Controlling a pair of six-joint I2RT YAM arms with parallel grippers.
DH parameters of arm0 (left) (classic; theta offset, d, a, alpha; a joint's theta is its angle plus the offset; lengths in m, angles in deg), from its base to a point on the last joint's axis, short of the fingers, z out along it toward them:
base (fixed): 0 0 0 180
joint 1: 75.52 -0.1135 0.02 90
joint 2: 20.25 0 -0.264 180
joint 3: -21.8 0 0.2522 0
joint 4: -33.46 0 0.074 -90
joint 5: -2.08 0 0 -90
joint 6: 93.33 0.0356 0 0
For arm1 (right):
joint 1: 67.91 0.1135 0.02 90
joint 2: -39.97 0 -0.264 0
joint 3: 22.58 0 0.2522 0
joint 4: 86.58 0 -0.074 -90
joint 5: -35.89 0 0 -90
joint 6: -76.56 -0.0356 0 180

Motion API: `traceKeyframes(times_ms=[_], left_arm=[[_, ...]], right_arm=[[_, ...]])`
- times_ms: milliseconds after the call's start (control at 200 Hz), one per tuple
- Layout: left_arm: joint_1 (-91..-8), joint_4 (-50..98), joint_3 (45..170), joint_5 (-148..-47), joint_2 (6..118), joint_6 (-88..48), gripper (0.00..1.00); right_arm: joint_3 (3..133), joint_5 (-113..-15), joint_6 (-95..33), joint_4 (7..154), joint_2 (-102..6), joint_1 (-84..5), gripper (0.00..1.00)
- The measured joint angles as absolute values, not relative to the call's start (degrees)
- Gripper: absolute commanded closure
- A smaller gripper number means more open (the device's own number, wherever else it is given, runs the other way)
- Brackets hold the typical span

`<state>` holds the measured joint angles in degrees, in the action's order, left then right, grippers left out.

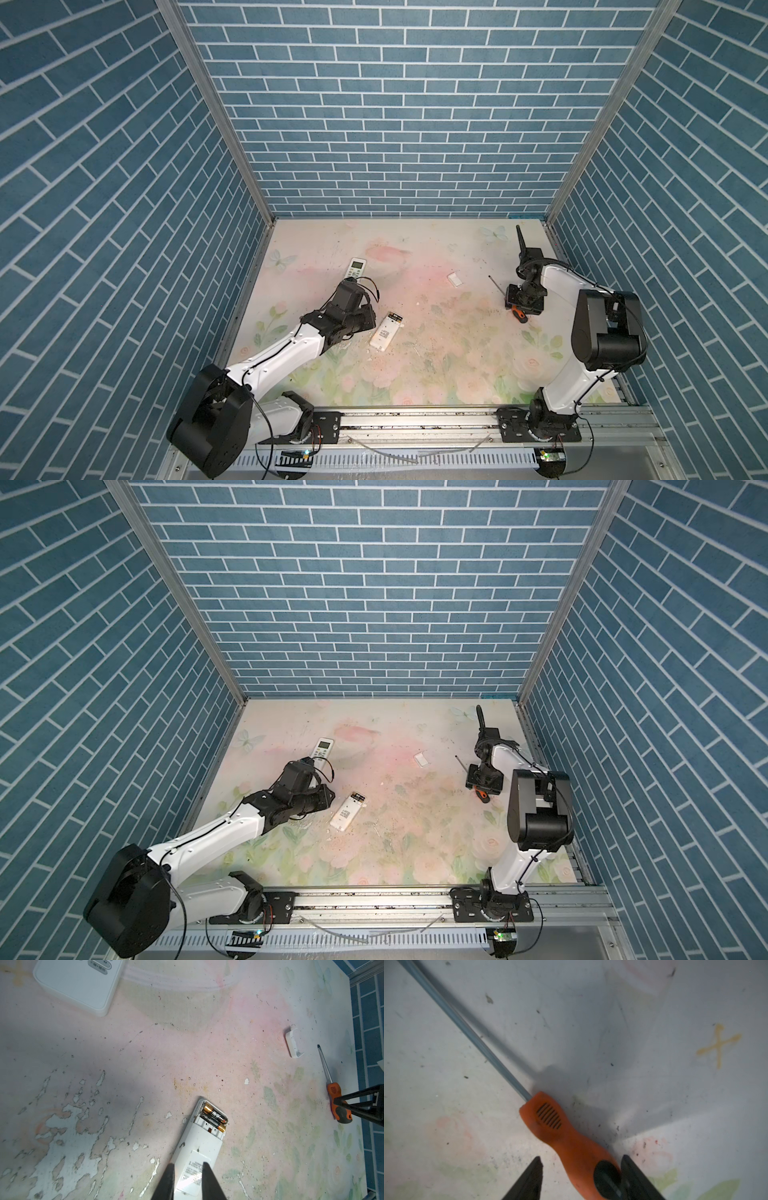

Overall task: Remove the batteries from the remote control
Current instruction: 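Lower the right gripper onto the orange screwdriver handle and grasp it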

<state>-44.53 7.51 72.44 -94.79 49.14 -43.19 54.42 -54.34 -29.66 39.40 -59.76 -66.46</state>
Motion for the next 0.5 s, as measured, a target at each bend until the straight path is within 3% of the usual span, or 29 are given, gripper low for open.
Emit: traceKeyframes(times_ms=[190,410,500], left_arm=[[-44.64,6.92,76.71,-96.12,51.78,-41.79,0.73],[-44.8,7.64,80.51,-98.88,55.19,-40.76,0.72],[-44.82,8.06,80.75,-99.62,55.76,-40.63,0.72]], right_arm=[[54.34,-55.87,-29.45,40.24,-60.46,-66.39,0.62],[53.59,-56.66,-29.38,40.72,-61.48,-65.76,0.53],[53.48,-56.48,-29.16,40.78,-61.77,-65.15,0.55]])
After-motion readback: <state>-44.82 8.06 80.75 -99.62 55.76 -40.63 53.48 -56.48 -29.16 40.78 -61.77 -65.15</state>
